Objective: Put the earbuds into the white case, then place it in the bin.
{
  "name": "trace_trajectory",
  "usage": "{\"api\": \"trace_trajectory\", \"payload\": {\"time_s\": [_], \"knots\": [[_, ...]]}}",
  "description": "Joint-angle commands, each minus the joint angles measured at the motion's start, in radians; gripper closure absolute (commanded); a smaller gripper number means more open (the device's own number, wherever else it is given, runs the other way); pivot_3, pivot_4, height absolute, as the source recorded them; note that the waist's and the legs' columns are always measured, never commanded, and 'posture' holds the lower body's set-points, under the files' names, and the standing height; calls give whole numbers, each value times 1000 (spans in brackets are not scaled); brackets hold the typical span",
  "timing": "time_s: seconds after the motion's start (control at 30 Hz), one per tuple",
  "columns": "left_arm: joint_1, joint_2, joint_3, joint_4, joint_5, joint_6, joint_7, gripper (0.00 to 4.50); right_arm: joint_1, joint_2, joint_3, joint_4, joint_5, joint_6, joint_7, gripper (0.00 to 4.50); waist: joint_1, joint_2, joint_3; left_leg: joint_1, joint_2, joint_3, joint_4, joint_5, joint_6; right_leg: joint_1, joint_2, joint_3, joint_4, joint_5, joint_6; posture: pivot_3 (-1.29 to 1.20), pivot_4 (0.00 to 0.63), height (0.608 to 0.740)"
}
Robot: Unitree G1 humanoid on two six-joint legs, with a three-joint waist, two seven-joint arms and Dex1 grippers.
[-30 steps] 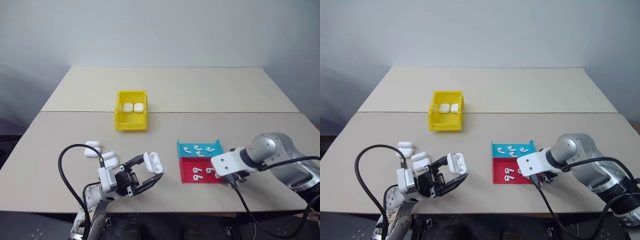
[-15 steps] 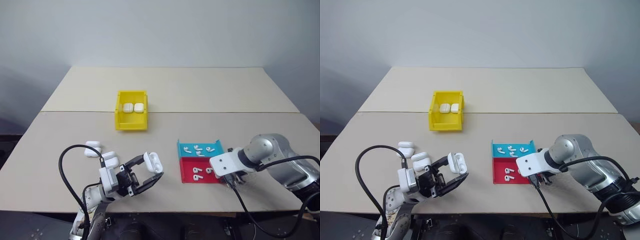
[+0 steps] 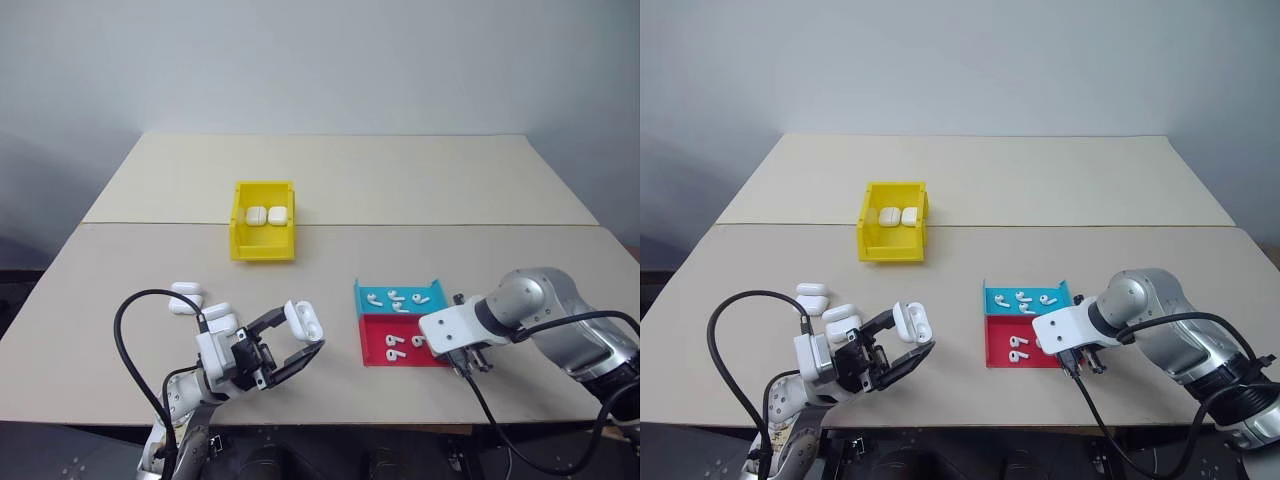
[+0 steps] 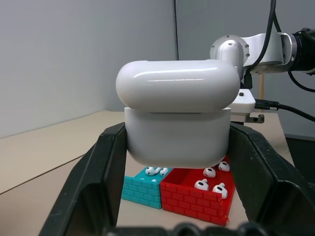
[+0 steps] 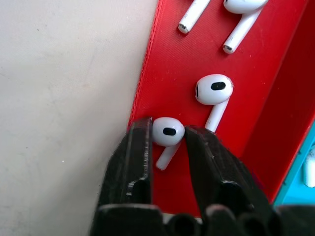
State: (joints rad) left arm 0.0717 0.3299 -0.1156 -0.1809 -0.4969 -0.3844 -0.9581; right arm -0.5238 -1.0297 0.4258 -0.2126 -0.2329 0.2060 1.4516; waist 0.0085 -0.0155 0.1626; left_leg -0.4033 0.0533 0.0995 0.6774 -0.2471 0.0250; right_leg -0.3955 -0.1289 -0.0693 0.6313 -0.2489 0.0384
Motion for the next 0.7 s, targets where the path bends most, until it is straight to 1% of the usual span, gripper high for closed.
{"api": "trace_trajectory", "payload": {"time_s": [0.03,0.23,0.33,0.5,0.6,0.67,0.7], "knots": [[0,7,9,-44,3,13,12,1741,-8,1,-13,0,-12,-17,-3,3518,0,0,0,0,0,0,0,0,0,0,0,0,0,0,0,0,150,740],[-12,0,13,-31,2,8,11,1741,-12,5,-28,-9,7,-5,-2,3518,0,0,0,0,0,0,0,0,0,0,0,0,0,0,0,0,150,740],[-28,0,14,-36,-19,20,2,1741,-20,2,-82,-45,63,38,0,3518,0,0,0,0,0,0,0,0,0,0,0,0,0,0,0,0,150,740],[-81,8,1,-79,-95,89,-36,1741,-87,39,-332,-135,339,252,-29,3518,0,0,0,-1,0,0,0,0,0,-1,0,0,0,1,-1,0,150,740],[-119,-3,-3,-99,-134,132,-46,1741,-124,128,-530,-171,581,395,-96,3518,2,0,0,0,0,-1,0,0,0,1,0,-1,-1,1,-1,0,150,740],[-144,-19,-8,-111,-148,156,-38,1741,-128,185,-624,-189,697,439,-146,3518,4,0,0,-1,0,-2,0,0,0,1,0,-2,-1,1,-1,0,150,740],[-159,-29,-15,-117,-146,169,-31,1741,-131,236,-669,-198,751,448,-202,3518,5,0,0,-1,0,-3,0,0,0,1,0,-2,-1,2,-1,0,150,740]]}}
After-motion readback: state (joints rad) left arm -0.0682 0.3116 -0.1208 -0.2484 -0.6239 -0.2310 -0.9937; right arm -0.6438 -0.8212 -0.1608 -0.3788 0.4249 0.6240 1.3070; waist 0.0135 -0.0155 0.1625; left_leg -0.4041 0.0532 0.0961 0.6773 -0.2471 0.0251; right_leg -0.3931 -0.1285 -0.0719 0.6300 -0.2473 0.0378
